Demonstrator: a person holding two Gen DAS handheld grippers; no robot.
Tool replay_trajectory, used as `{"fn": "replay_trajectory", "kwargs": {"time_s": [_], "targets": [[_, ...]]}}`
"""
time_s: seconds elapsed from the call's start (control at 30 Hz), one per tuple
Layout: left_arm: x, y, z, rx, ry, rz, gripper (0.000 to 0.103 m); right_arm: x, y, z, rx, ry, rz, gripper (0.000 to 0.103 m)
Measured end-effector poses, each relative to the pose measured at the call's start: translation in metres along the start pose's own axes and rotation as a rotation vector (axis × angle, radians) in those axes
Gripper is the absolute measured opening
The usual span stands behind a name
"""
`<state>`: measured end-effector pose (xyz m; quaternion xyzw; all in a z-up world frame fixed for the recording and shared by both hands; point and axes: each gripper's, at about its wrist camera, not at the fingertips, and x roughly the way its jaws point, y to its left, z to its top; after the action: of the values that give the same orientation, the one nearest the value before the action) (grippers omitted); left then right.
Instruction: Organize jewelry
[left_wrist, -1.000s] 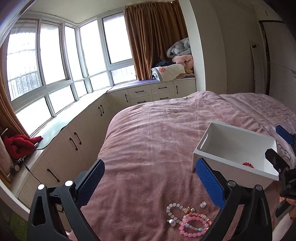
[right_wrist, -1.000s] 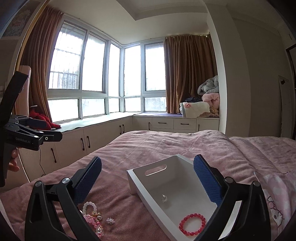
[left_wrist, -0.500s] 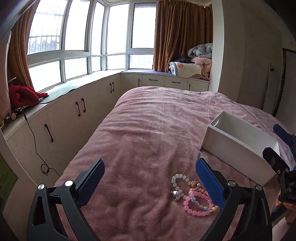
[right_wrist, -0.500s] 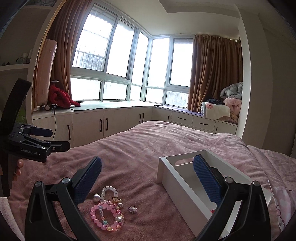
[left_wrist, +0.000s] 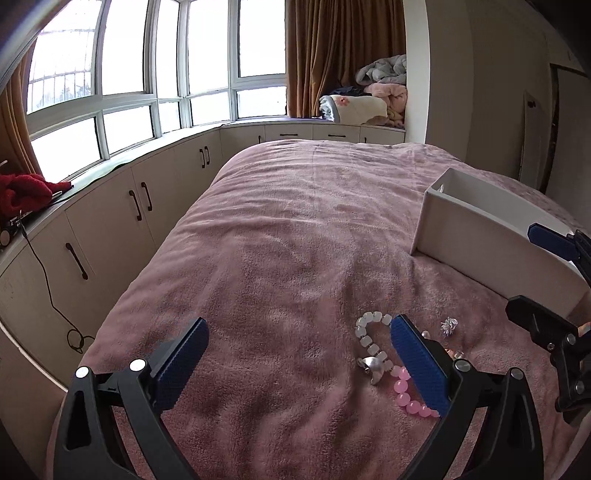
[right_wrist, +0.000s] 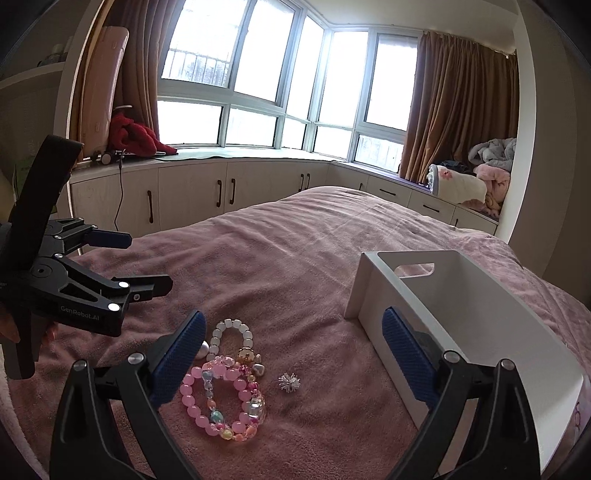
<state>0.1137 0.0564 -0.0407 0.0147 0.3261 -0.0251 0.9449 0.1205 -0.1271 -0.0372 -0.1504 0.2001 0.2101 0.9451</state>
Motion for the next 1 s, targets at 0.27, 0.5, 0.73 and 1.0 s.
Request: {"fn": "replay_trajectory", "kwargs": {"time_s": [0.27, 0.5, 0.73, 1.0], "targets": [[0.008, -0.013, -0.007, 0.026, 0.019, -0.102, 0.096, 0.032, 0.003, -0.013, -0.007, 0.132, 0.037, 0.070], [0.025, -0.028, -0.017, 0.086, 0.085, -0.182, 0.058, 0.060, -0.008, -0.028, 0.047, 0.266, 0.054, 0.052], [0.053, -0.043, -0.026, 0.137, 0.167, -0.217, 0.030, 0.077, -0.017, -0.038, 0.089, 0.334, 0.073, 0.049], [0.064, -0.041, -0.028, 0.120, 0.195, -0.241, 0.027, 0.094, -0.018, -0.048, 0.092, 0.398, 0.127, 0.030]]}}
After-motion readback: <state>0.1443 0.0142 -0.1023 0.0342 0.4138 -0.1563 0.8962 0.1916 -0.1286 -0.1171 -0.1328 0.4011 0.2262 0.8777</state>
